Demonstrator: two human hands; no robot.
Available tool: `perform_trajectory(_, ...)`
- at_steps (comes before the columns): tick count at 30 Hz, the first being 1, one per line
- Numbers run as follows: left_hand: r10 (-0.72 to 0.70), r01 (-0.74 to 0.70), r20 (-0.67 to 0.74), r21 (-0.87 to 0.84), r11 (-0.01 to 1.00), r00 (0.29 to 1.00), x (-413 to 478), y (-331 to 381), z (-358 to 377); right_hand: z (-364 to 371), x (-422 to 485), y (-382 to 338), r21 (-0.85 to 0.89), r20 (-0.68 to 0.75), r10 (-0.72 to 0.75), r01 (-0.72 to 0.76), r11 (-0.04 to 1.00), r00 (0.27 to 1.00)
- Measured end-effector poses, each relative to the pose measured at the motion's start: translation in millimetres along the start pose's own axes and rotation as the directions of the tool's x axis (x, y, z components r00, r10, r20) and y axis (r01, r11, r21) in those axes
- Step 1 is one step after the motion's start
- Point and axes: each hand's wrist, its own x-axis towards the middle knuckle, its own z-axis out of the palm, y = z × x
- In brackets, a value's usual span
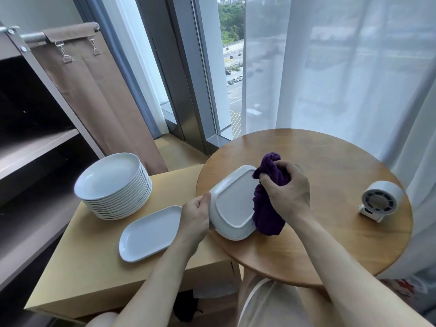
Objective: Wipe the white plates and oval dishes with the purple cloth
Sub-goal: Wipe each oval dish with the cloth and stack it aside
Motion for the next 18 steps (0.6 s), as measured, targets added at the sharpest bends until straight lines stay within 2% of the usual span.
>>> perform_trajectory(5, -0.184, 0.178, -0.032, -0.152, 0.972, 0.982, -1.7, -9.1, -2.5, -0.5, 0.2, 1.0, -0.018, 0.023, 0.017, -0.016, 1.000, 1.000)
perform_trajectory(10, -0.235, 0.227, -0.063, -0.115, 0.967, 0.970, -8.1, -14.8, -7.4, 0.4, -0.5, 2.1, -0.037, 0.034, 0.055, -0.054, 0.998, 0.998)
perform_trajectory(12, -0.218, 0.211, -0.068, -0.104, 0.972, 0.973, -12.5, -17.7, -9.3, 0.0, -0.2, 2.7, -0.037, 0.043, 0.081, -0.079, 0.996, 0.996)
perform_trajectory(15, -0.136, 0.137, 0.019, -0.044, 0.990, 0.990, -19.7, -28.4, -12.7, -1.5, 1.1, 2.9, -0.060, 0.019, 0.131, -0.130, 0.990, 0.991)
perform_trajectory(18, -0.072, 0.064, 0.072, 0.109, 0.992, 0.995, -22.2, -41.2, -11.4, -3.0, 1.9, -0.5, 0.011, -0.006, 0.233, -0.232, 0.973, 0.973)
